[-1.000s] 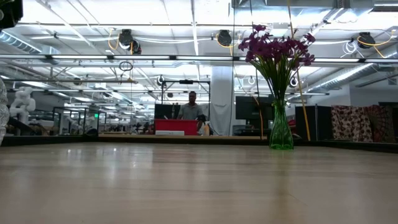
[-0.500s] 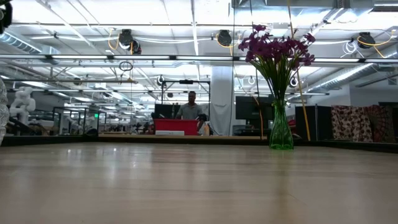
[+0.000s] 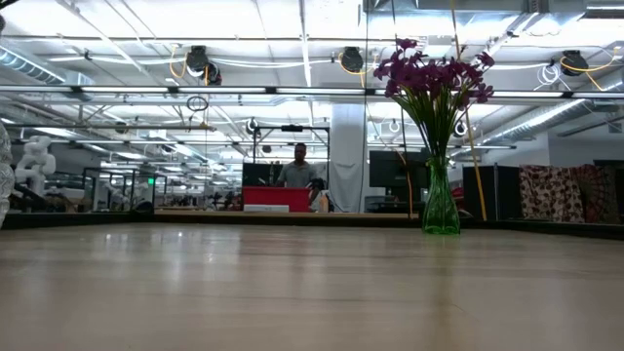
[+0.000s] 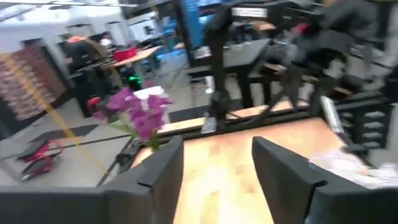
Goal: Sort flowers into vase by color
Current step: Return to Home Position
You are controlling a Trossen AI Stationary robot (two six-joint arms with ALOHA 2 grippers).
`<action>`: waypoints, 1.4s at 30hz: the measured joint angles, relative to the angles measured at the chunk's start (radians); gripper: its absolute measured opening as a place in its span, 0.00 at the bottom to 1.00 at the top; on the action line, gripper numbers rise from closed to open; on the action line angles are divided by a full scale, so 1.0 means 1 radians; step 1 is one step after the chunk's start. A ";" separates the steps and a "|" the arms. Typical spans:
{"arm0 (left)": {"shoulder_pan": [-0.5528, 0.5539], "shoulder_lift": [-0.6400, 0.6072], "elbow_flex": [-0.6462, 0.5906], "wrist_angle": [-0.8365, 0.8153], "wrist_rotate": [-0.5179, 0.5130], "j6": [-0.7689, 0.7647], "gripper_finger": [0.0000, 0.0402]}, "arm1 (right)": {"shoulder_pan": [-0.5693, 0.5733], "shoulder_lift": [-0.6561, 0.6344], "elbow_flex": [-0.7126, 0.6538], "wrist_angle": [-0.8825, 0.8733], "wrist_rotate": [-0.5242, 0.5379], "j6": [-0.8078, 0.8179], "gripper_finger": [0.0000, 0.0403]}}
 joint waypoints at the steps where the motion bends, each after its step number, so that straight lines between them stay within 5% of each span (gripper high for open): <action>1: 0.013 -0.006 -0.011 0.010 -0.010 -0.002 0.47 | -0.010 -0.003 -0.011 0.001 -0.020 -0.004 0.28; 12: 0.183 -0.099 -0.176 0.062 0.087 -0.082 0.28 | -0.127 -0.062 -0.257 0.258 -0.141 -0.084 0.01; 23: 0.210 -0.120 -0.348 0.200 0.129 -0.135 0.18 | -0.245 -0.208 -0.688 0.961 -0.361 -0.274 0.00; 30: 0.215 -0.120 -0.490 0.400 0.135 -0.134 0.17 | -0.250 -0.300 -0.892 1.177 -0.445 -0.297 0.00; 42: 0.323 -0.120 -0.680 0.621 0.356 -0.160 0.17 | -0.250 -0.473 -1.186 1.445 -0.520 -0.255 0.00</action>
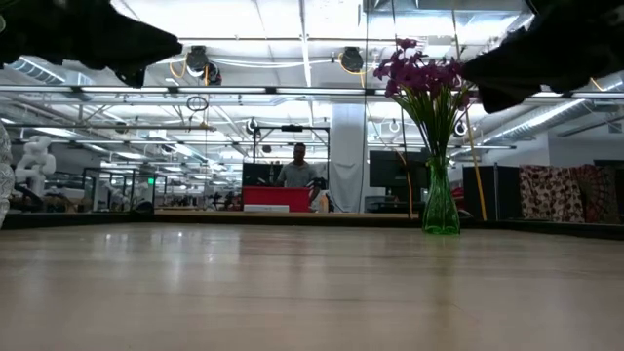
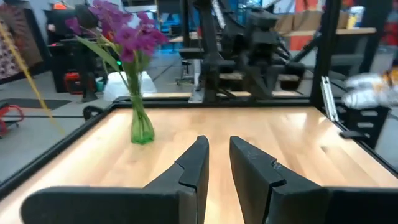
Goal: Sort flowers into vase by color
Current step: Return to Home Position
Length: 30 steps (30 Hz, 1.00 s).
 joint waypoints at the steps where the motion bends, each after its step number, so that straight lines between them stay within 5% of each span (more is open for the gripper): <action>1: 0.006 0.000 -0.007 0.001 0.017 0.000 0.17 | 0.000 -0.013 -0.023 0.022 0.001 0.000 0.00; 16: 0.013 0.000 -0.107 0.084 0.132 -0.015 0.17 | 0.000 -0.152 -0.238 0.119 0.000 0.114 0.00; 30: 0.014 0.000 -0.165 0.134 0.253 0.027 0.17 | 0.001 -0.169 -0.267 0.118 -0.018 0.104 0.00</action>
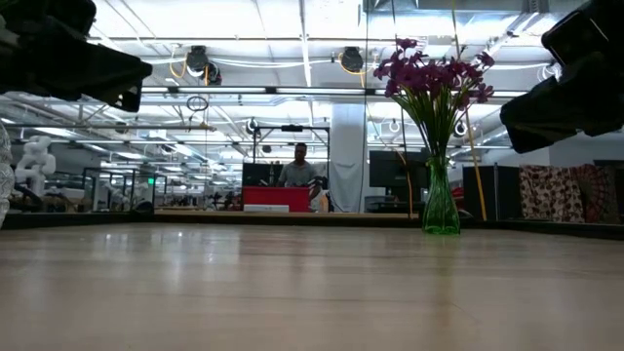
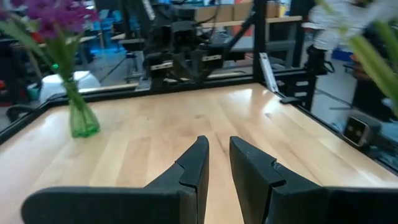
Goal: Sort flowers into vase by color
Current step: Return to Home Position
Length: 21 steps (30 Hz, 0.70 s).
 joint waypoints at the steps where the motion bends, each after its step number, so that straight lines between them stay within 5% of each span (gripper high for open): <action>1: 0.000 0.000 0.000 0.000 0.013 0.010 0.17 | 0.000 0.000 -0.001 0.001 0.000 -0.003 0.00; 8: 0.014 0.000 0.000 0.000 0.045 0.056 0.17 | 0.000 0.001 -0.101 0.154 0.006 0.013 0.00; 21: 0.179 -0.010 0.001 -0.006 0.148 0.033 0.17 | 0.002 0.000 -0.098 0.151 0.030 -0.029 0.00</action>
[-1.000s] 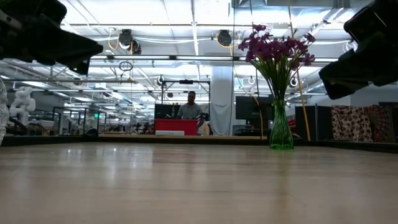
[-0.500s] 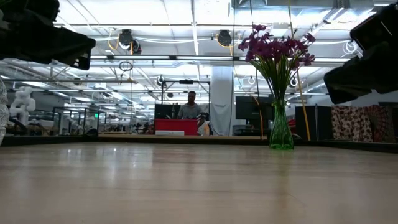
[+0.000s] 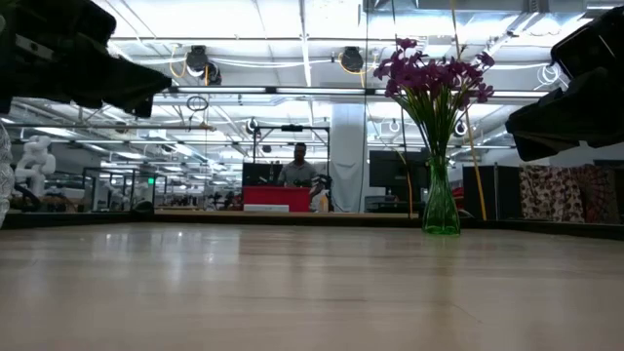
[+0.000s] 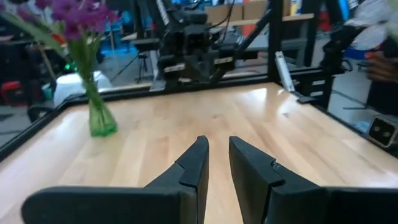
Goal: Sort flowers into vase by color
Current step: Return to Home Position
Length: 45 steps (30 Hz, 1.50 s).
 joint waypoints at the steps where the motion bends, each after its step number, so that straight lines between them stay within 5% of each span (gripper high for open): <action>1: 0.009 -0.001 0.000 -0.012 0.000 -0.010 0.17 | 0.000 -0.001 0.000 0.000 0.000 0.000 0.00; 9: 0.017 -0.015 0.000 -0.073 0.000 -0.063 0.02 | 0.000 -0.030 0.000 -0.008 0.035 -0.007 0.00; 28: 0.019 -0.191 0.000 -0.224 -0.066 -0.051 0.01 | -0.003 -0.440 0.001 -0.354 -0.010 -0.094 0.00; 35: 0.019 -0.205 0.000 -0.223 -0.067 -0.052 0.01 | -0.110 -0.625 0.001 -0.383 -0.226 -0.215 0.00; 45: 0.019 -0.205 0.000 -0.222 -0.066 -0.035 0.01 | -0.293 -0.750 0.001 -0.507 -0.374 -0.239 0.00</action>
